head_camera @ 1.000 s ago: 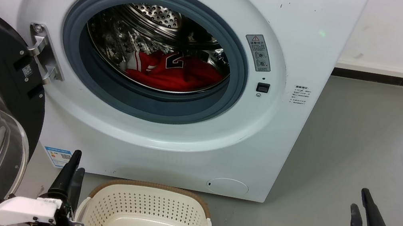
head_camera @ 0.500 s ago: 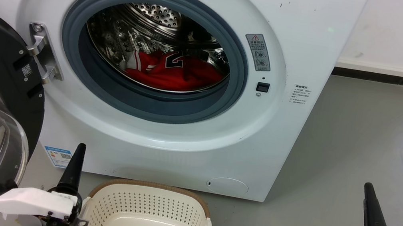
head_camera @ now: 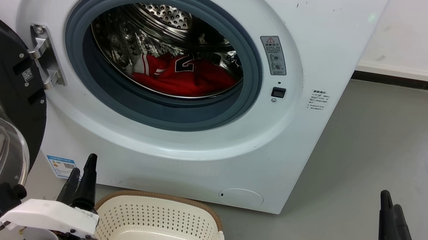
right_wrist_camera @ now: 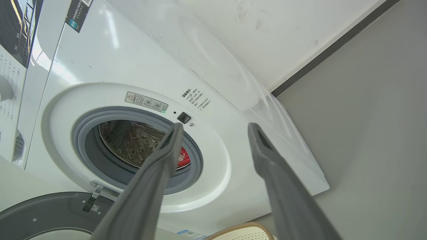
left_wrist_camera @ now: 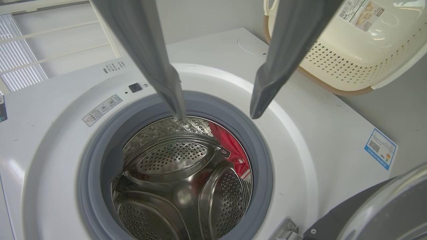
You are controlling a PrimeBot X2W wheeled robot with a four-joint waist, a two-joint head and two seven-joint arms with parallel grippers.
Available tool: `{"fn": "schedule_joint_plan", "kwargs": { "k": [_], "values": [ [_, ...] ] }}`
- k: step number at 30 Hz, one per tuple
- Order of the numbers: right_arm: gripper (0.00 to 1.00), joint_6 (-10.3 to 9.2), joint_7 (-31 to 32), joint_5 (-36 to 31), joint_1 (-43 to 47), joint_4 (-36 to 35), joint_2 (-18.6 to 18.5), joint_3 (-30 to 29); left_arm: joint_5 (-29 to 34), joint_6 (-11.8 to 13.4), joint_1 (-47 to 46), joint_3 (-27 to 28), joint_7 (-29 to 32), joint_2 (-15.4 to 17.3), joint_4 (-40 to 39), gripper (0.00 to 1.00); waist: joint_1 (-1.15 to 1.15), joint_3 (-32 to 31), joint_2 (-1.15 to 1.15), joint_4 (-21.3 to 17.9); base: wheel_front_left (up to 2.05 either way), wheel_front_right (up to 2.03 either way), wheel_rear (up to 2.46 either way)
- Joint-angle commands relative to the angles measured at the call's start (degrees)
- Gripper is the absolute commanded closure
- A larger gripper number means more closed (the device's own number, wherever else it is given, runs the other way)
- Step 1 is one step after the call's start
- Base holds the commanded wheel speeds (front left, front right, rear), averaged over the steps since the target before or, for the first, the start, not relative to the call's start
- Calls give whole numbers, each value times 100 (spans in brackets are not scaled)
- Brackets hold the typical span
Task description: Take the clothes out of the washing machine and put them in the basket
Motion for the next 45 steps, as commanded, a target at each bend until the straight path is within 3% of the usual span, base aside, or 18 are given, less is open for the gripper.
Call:
{"fn": "schedule_joint_plan", "kwargs": {
  "k": [1, 27, 45],
  "values": [
    [0, 0, -54, -213, 1, -139, -17, 19, 202, 27, -12, -35, -51, 12, -129, 0, 0, 1, 0, 1, 0, 0, 0],
    [0, 0, -523, -2477, 299, -612, -17, 147, 2246, 326, 201, -255, -520, 50, -363, 0, 0, 5, 0, -6, 0, 0, 0],
    [0, 0, -780, -3546, 493, -838, -16, 170, 3294, 324, 387, -321, -787, 45, -374, 0, 0, -15, 0, -20, 0, 0, 0]
  ]
}}
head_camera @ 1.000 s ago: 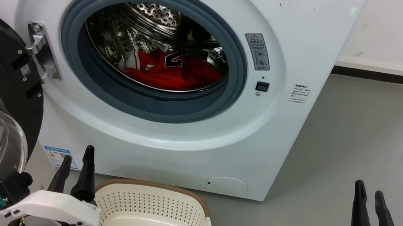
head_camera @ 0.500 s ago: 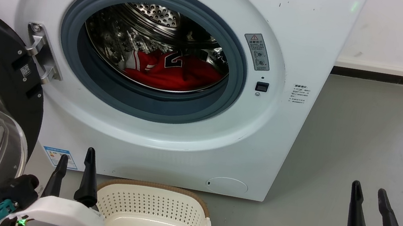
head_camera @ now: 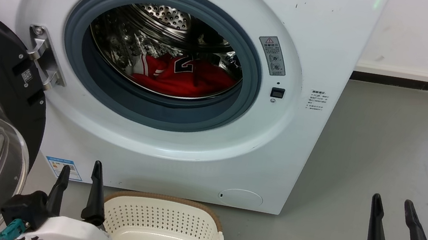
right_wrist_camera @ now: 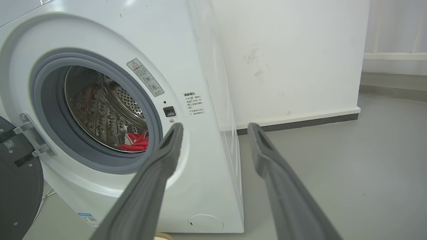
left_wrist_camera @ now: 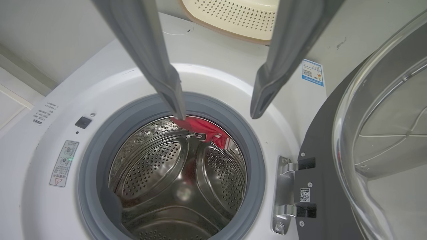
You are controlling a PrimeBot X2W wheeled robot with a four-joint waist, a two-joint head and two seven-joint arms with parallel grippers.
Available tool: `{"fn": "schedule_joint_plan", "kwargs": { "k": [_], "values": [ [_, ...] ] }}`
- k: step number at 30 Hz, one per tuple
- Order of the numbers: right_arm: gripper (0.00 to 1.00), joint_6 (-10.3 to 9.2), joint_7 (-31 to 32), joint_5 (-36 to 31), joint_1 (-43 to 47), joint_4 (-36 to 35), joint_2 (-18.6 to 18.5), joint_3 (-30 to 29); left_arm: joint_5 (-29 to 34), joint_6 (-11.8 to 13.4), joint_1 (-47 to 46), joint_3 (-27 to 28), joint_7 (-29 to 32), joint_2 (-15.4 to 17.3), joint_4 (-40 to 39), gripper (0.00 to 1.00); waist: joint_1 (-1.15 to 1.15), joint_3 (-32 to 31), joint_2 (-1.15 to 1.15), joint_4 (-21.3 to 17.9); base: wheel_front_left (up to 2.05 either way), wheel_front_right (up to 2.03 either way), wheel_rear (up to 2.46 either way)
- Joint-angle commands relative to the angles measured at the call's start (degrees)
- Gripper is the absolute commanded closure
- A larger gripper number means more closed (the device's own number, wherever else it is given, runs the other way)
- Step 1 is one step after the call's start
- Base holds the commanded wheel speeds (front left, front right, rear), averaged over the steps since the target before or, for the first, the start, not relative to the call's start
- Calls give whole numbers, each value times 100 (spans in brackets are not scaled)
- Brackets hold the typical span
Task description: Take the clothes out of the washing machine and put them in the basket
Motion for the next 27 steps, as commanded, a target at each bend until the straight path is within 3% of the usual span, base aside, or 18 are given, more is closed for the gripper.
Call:
{"fn": "schedule_joint_plan", "kwargs": {
  "k": [1, 27],
  "values": [
    [0, 0, -31, -87, 46, -81, -15, 8, 105, -7, 34, -13, -52, 19, -68, 0, 0, -1, 0, 1, 0, 0, 0],
    [0, -1, -354, -1156, 254, -264, -14, 39, 1288, -18, 205, 0, -363, -6, 20, 0, 0, 0, 0, -10, 0, 0, 0]
  ]
}}
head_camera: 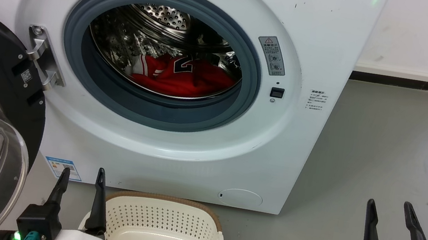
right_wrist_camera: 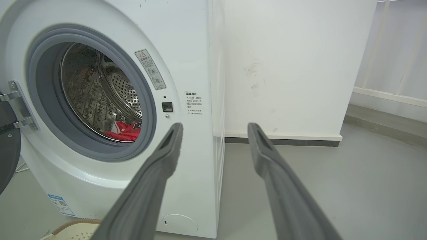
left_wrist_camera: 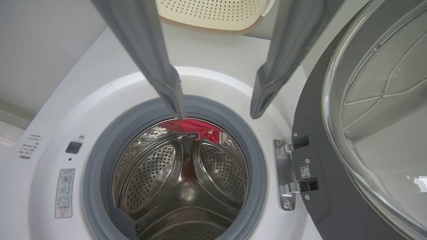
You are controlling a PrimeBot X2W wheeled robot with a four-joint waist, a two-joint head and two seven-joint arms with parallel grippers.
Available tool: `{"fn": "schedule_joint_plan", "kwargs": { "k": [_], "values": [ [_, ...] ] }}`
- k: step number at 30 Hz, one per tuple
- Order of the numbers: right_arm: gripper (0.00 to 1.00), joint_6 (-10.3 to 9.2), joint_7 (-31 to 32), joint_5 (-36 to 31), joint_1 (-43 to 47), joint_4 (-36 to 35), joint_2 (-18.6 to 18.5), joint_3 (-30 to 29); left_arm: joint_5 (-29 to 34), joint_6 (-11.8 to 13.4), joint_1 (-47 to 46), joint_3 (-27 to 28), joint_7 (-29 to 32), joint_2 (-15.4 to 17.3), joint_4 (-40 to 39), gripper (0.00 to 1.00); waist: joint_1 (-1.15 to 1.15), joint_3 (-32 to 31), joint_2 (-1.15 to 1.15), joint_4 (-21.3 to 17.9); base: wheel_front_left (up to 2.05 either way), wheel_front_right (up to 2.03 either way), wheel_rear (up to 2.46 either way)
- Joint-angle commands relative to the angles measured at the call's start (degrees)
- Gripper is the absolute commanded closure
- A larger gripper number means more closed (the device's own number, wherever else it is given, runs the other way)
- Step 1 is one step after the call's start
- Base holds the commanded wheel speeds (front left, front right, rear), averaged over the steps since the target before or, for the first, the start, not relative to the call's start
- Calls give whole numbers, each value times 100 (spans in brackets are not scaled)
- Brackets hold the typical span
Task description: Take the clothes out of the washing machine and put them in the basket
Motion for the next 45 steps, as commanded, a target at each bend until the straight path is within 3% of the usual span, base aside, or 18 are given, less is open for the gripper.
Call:
{"fn": "schedule_joint_plan", "kwargs": {
  "k": [1, 17, 45],
  "values": [
    [0, -2, -54, -127, 50, -68, -13, 10, 139, 8, 50, 3, -52, -1, 2, 0, 0, 3, 0, -2, 0, 0, 0],
    [0, -2, -217, -591, 175, -31, -12, 17, 728, 78, 158, -43, -218, -4, 19, 0, 0, 13, 0, -18, 0, 0, 0],
    [0, -2, -207, -434, 144, 260, -11, -8, 721, 122, 0, -8, -205, -5, 89, 0, 0, 22, 0, -5, 0, 0, 0]
  ]
}}
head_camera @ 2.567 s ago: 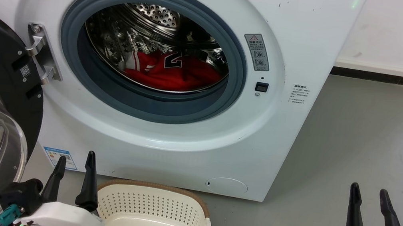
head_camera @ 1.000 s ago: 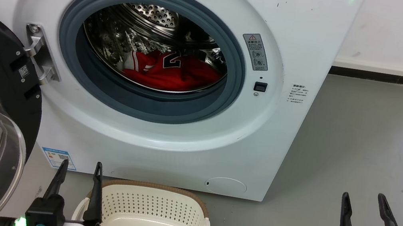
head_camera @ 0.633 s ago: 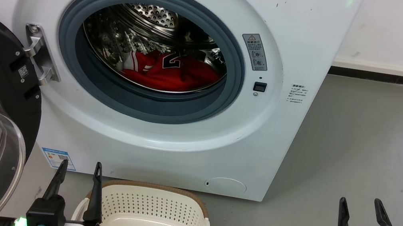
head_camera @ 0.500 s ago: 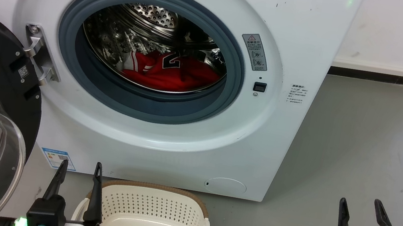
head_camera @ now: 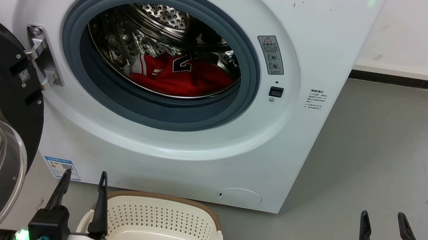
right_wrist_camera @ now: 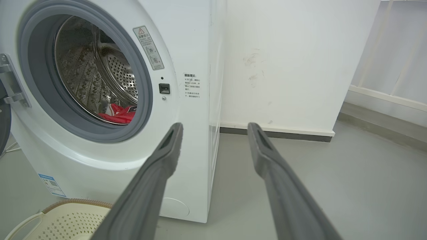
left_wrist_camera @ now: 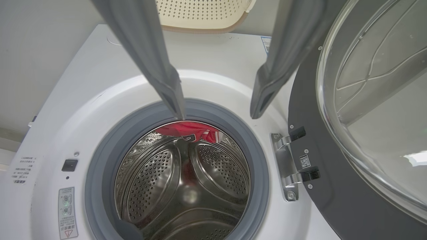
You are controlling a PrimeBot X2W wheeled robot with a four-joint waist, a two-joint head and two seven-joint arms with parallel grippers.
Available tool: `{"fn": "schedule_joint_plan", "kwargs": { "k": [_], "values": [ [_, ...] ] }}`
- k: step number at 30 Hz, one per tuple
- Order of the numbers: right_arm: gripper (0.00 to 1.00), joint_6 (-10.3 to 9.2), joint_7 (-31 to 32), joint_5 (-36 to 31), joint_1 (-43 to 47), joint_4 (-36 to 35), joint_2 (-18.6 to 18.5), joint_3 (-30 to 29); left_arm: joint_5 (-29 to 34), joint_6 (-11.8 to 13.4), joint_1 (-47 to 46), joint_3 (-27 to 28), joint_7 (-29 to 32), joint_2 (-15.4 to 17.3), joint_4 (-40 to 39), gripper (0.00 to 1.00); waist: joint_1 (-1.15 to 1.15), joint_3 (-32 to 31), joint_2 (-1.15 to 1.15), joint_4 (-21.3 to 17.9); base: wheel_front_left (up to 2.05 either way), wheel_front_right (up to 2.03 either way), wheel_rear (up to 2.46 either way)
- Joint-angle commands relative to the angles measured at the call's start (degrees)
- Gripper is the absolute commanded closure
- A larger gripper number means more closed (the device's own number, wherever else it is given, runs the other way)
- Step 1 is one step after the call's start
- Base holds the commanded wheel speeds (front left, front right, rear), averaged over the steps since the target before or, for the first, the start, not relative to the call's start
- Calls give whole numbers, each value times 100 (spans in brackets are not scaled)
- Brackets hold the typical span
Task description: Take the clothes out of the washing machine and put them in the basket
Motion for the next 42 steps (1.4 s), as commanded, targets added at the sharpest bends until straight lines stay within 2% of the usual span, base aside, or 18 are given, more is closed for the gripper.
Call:
{"fn": "schedule_joint_plan", "kwargs": {
  "k": [1, 7, 13, 27, 34, 42],
  "values": [
    [0, -2, -12, 3, 3, 10, -9, -1, 20, -17, -177, 13, -16, -4, 47, 0, 0, 23, 0, 4, 0, 0, 0],
    [0, -2, -12, -32, -134, -14, -9, 65, 101, -177, -726, 91, -16, 60, 274, 0, 0, 130, 0, -32, 0, 0, 0],
    [0, -3, -11, -83, -327, -104, -9, 164, 113, -420, -1838, 121, -16, 226, 1059, 0, 0, 542, 0, -204, 0, 0, 0],
    [0, -3, -12, 100, -1143, -211, -2, 340, 269, -896, -5115, -122, 107, 849, 4152, 0, 0, 1892, 0, -953, 0, 0, 0],
    [0, -3, -12, 286, -1502, -314, 1, 511, 287, -1032, -6666, -220, 758, 1219, 5222, 0, 0, 2618, 0, -1311, 0, 0, 0],
    [0, -3, -12, 557, -1887, -446, 1, 670, 411, -1147, -8067, -480, 1766, 1620, 6010, 0, 0, 3392, 0, -1616, 0, 0, 0]
  ]
}}
